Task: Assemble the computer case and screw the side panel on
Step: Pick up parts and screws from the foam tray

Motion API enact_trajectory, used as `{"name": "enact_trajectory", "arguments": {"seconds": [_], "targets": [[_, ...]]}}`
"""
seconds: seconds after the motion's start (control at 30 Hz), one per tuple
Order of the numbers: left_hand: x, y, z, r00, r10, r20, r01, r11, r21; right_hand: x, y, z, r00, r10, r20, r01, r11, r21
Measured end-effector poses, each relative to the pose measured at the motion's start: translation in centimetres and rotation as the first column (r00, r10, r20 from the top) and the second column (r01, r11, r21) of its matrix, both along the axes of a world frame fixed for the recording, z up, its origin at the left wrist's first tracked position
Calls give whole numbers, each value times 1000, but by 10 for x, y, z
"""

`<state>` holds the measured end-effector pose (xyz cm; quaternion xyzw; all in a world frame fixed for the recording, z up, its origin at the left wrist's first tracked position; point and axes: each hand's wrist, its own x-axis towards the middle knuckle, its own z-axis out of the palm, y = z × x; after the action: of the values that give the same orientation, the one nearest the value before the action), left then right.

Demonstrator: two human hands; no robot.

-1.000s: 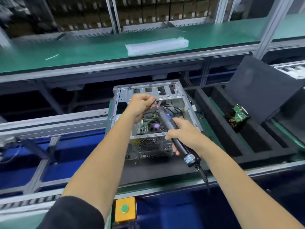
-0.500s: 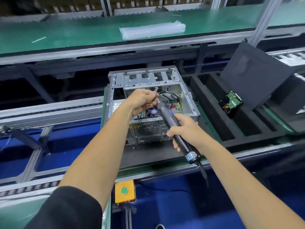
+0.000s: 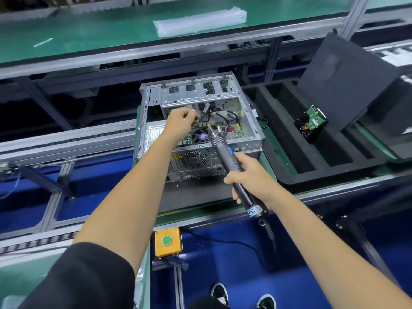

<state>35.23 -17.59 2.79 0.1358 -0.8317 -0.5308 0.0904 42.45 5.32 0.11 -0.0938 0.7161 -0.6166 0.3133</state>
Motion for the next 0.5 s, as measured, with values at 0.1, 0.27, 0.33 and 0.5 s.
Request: {"name": "enact_trajectory", "arguments": {"seconds": [0.1,0.27,0.33,0.5], "targets": [[6,0,-12,988,-86,132,124,941,-315,15,4,-13,999,47,1,-47,999,15],[9,6,-23,934,-127,333,294,802,-520,37,6,-38,995,89,44,-91,995,45],[9,7,-22,927,-122,355,297,816,-496,40,7,-45,992,114,48,-116,991,61],[9,5,-21,920,-128,369,304,827,-473,47,8,-55,992,117,52,-119,992,46]]}}
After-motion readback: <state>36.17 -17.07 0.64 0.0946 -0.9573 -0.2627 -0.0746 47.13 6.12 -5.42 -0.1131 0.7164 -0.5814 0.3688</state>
